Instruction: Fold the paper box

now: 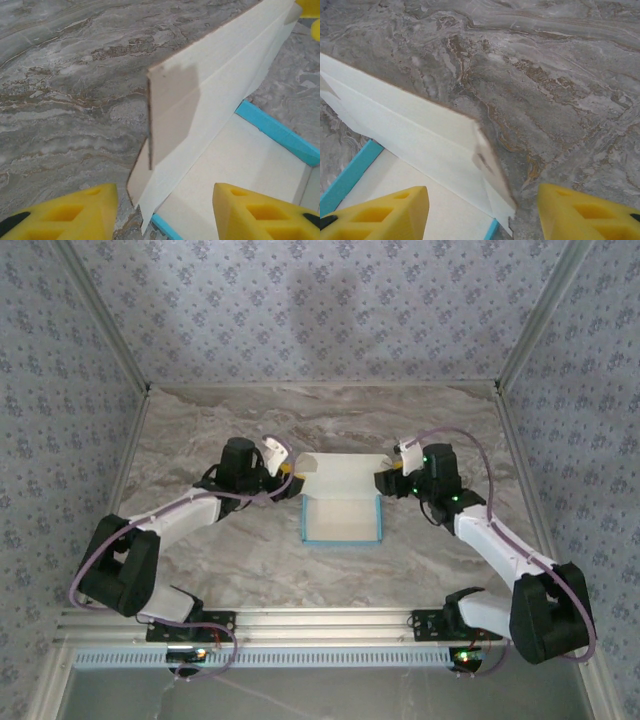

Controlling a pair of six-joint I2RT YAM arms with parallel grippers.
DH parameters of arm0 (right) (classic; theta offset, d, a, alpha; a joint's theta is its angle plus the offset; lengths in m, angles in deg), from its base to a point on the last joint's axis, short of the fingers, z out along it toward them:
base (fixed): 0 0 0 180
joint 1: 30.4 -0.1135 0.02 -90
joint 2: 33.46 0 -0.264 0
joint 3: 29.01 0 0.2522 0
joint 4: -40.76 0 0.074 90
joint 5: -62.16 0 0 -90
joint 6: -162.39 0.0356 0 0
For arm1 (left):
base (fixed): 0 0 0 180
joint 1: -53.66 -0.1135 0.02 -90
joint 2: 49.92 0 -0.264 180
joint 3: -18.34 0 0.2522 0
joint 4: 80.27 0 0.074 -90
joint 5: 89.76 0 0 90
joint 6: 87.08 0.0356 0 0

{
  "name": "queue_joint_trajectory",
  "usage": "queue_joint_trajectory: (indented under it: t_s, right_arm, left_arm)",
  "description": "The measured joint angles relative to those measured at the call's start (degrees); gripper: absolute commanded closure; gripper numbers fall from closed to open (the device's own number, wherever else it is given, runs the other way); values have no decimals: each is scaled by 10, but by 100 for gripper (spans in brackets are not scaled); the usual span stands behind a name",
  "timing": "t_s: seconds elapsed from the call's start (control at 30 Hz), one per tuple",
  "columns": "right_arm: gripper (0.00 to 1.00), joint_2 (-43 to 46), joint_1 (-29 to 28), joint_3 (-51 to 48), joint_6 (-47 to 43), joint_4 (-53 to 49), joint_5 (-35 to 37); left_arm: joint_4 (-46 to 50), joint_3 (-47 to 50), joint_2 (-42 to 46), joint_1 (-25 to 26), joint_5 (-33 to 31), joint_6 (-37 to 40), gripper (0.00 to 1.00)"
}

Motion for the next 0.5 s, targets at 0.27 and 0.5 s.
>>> queue_joint_trajectory:
  t_s: [0.27,0.5]
  right_arm:
    - [40,-6,19,-20,-2,4,-34]
    - [45,-46,24,-20,-8,13,-44]
  left_arm:
    - [12,0,-3,-2,35,17,45]
    - [11,0,-27,-2,43,18,52]
